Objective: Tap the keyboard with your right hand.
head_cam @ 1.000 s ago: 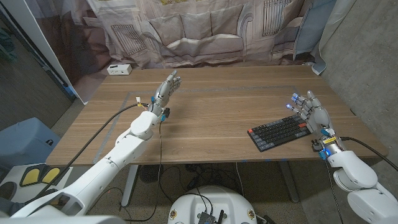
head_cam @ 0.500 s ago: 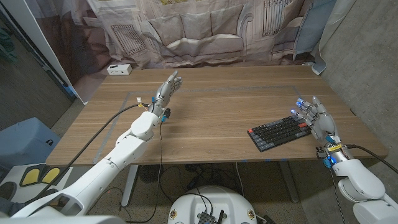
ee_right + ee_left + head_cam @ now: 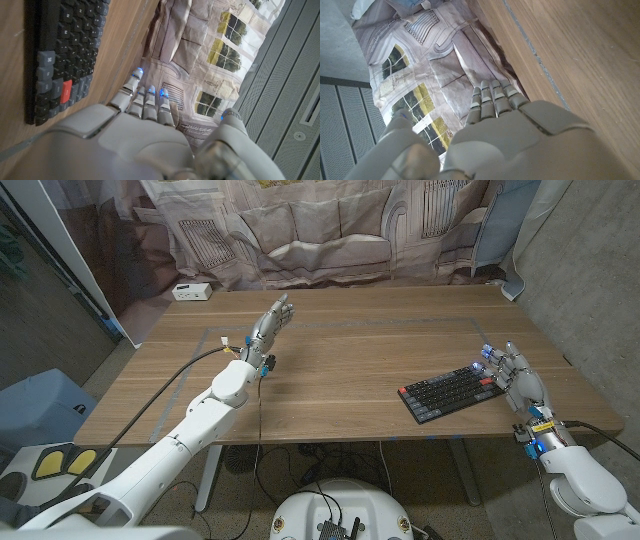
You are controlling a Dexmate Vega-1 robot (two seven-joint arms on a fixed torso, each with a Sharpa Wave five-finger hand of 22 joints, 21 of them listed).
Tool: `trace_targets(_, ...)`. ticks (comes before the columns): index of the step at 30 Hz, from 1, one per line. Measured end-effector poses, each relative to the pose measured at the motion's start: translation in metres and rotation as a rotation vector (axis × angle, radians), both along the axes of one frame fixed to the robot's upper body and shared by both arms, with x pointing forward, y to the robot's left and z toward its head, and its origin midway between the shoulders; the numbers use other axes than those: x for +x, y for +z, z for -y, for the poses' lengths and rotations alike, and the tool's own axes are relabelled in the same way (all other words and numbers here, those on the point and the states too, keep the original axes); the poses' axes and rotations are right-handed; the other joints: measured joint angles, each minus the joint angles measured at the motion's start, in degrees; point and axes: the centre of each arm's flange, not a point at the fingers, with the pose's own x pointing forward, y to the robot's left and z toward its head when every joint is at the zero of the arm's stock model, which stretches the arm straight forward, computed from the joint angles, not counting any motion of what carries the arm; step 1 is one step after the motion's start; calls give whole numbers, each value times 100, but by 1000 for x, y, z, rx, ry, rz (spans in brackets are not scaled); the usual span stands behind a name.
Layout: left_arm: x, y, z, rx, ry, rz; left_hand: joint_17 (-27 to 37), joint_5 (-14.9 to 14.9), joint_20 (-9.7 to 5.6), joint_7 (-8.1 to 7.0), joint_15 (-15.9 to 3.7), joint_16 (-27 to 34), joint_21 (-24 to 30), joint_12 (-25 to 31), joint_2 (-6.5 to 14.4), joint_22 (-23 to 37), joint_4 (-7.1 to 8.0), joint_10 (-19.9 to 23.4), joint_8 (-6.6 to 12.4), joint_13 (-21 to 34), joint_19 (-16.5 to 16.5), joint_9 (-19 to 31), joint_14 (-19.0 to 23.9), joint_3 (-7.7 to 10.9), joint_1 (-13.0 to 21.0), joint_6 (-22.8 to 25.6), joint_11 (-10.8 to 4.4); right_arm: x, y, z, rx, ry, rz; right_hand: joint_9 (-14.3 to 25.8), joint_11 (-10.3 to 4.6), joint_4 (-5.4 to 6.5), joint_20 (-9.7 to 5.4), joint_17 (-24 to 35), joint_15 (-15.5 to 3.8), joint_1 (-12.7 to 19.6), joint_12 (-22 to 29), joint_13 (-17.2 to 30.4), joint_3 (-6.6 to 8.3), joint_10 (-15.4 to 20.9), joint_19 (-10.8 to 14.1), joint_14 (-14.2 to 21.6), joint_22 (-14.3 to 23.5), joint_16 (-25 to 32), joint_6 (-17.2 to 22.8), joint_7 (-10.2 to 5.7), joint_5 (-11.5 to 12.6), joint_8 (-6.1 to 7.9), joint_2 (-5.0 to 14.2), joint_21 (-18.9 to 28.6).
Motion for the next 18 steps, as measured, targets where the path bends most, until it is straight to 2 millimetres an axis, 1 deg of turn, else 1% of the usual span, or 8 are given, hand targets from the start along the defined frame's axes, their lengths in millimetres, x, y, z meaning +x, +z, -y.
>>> trace_targets(3, -1, 0, 0, 4, 4, -1, 0, 0, 25, 0, -30, 0, 0, 0, 0, 0, 0, 0, 0, 0, 25, 5, 30, 0, 0, 0, 0, -1, -1, 0, -15, -17, 0, 0, -43, 0, 0, 0, 0, 0, -42, 0, 0, -43, 0, 0, 0, -12, -13, -29, 0, -25, 0, -33)
trace_targets(5, -2, 1, 1, 7, 3, 1, 0, 0, 25, 24, -15, 0, 0, 0, 0, 0, 0, 31, 0, 0, 25, 5, 47, 0, 0, 23, 31, -1, -2, 0, -32, -34, -1, 0, -45, 0, 5, 0, 0, 0, -66, 0, 0, -45, -5, 0, 0, -40, -38, -53, 0, -40, 0, -32)
trace_targets(7, -2, 2, 1, 8, 2, 3, 0, 0, 25, 32, -10, 0, 0, -1, 0, 0, 0, 31, 0, 0, 25, 5, 51, 0, 0, 31, 31, -1, -2, -1, -44, -42, -2, 0, -161, 0, 22, 0, -3, 0, -67, 22, 0, -72, -22, -3, 0, -40, -77, -111, 0, -41, 0, -54)
trace_targets(9, -2, 1, 2, 14, 10, -3, 0, 0, 25, 32, -10, 0, 0, -1, 0, 0, 0, 46, 0, 0, 25, 5, 51, 0, 0, 31, 15, -2, -4, -1, -55, -64, -2, -11, -302, -23, 22, 0, -13, 0, -116, 19, -23, -118, -22, -13, 0, -62, -55, -234, 0, -70, 0, -54)
trace_targets(11, -2, 2, 2, 16, 10, -2, 0, 0, 25, 32, -10, 0, 0, -1, 0, 0, 0, 53, 0, 0, 25, 5, 51, 0, 0, 31, 8, -2, -5, -1, -67, -76, -1, -16, -362, -23, 22, 0, -15, 0, -150, 13, -24, -177, -22, -16, 0, -62, -2, -306, 0, -70, 0, -54)
trace_targets(15, -2, 2, 3, 24, 14, -6, 0, 0, 24, 32, -10, 0, 0, -1, 0, 0, 0, 52, 0, -1, 24, 5, 51, 0, 0, 31, 9, -3, -7, -4, -92, -109, 7, -16, -413, -23, 21, 0, -64, 31, -150, 14, -24, -144, -23, -65, -1, -84, 26, -379, 0, -69, -31, -54)
trace_targets(16, -3, 4, 4, 25, 12, -3, 0, 0, 24, 32, -10, 0, 0, -1, 0, 0, 1, 52, 0, -1, 24, 5, 51, 0, 0, 31, 9, -4, -7, -4, -103, -118, 9, -16, -431, -23, 15, 0, -68, 31, -150, 14, -24, -125, -28, -61, 0, -84, 18, -387, 0, -69, -31, -55)
trace_targets(18, -3, 4, 4, 29, 14, -4, 0, 0, 24, 32, -10, 0, 0, -1, 1, 0, 1, 52, 0, -1, 24, 5, 51, 0, 1, 31, 9, -4, -7, -6, -110, -132, 17, -16, -409, -35, -10, 0, -118, 33, -150, 14, -12, -103, -53, -56, 0, -84, -8, -362, 0, -69, -30, -76)
